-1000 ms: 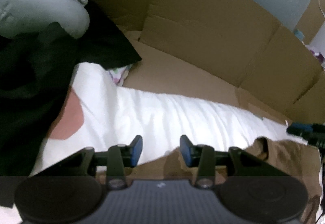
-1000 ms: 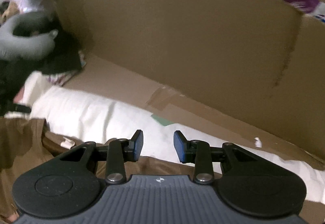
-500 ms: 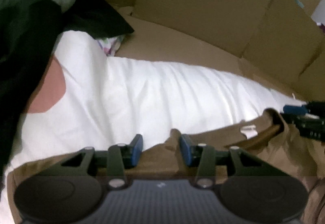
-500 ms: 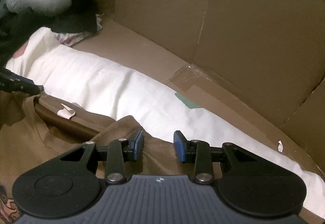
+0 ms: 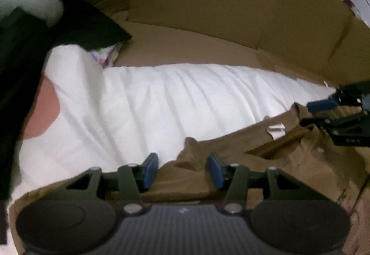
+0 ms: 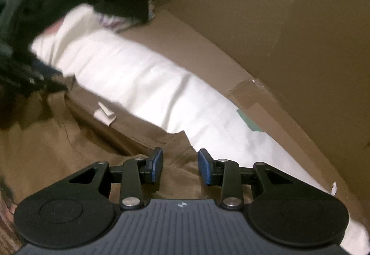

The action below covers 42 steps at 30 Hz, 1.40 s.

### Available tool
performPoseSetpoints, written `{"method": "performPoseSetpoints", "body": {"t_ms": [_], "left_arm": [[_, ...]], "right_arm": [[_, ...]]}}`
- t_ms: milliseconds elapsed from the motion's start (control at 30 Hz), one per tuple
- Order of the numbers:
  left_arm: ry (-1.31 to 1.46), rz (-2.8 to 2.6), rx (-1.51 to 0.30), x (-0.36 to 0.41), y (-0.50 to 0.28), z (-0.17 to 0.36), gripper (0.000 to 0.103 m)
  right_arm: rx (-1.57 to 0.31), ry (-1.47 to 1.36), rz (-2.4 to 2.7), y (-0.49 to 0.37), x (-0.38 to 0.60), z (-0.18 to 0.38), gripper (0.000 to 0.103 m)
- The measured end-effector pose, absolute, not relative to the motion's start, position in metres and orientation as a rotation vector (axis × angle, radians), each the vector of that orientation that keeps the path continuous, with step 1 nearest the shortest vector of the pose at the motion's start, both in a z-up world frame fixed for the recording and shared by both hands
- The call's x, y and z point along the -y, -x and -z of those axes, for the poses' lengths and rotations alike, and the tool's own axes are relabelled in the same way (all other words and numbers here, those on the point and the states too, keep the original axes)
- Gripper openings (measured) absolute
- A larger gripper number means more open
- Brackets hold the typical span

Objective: Fold clothes

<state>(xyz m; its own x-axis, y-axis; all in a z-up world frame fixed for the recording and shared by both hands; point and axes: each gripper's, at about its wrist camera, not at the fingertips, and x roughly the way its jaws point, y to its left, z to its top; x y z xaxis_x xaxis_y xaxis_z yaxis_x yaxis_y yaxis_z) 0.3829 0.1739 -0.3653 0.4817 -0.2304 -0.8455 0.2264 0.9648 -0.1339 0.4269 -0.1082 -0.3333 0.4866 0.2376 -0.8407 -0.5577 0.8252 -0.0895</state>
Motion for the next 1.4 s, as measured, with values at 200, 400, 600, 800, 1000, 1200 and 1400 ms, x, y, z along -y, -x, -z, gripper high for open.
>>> {"method": "performPoseSetpoints", "body": {"t_ms": [200, 400, 600, 800, 1000, 1200, 1400], "left_arm": [[-0.013, 0.306, -1.017, -0.172, -0.378, 0.367, 0.043], [0.002, 0.333, -0.994, -0.171, -0.376, 0.366, 0.016], [0.025, 0.307, -0.918, -0.171, -0.372, 0.353, 0.014], [0.052, 0.283, -0.874, -0.172, -0.378, 0.342, 0.014], [0.05, 0.232, -0.916, -0.166, -0.39, 0.352, 0.017], [0.109, 0.163, -0.918, -0.18, -0.388, 0.346, 0.03], [0.216, 0.157, -0.831, -0.21, -0.372, 0.308, 0.027]], "right_arm": [[-0.969, 0.287, -0.486, -0.437, 0.115, 0.335, 0.047], [-0.99, 0.269, -0.47, -0.444, 0.122, 0.341, 0.063], [-0.95, 0.274, -0.5, -0.433, 0.114, 0.342, 0.011], [-0.86, 0.253, -0.44, -0.434, 0.121, 0.318, 0.007], [-0.823, 0.193, -0.379, -0.439, 0.136, 0.307, 0.009], [-0.786, 0.136, -0.319, -0.443, 0.15, 0.297, 0.041], [-0.768, 0.075, -0.247, -0.445, 0.177, 0.284, 0.043]]}}
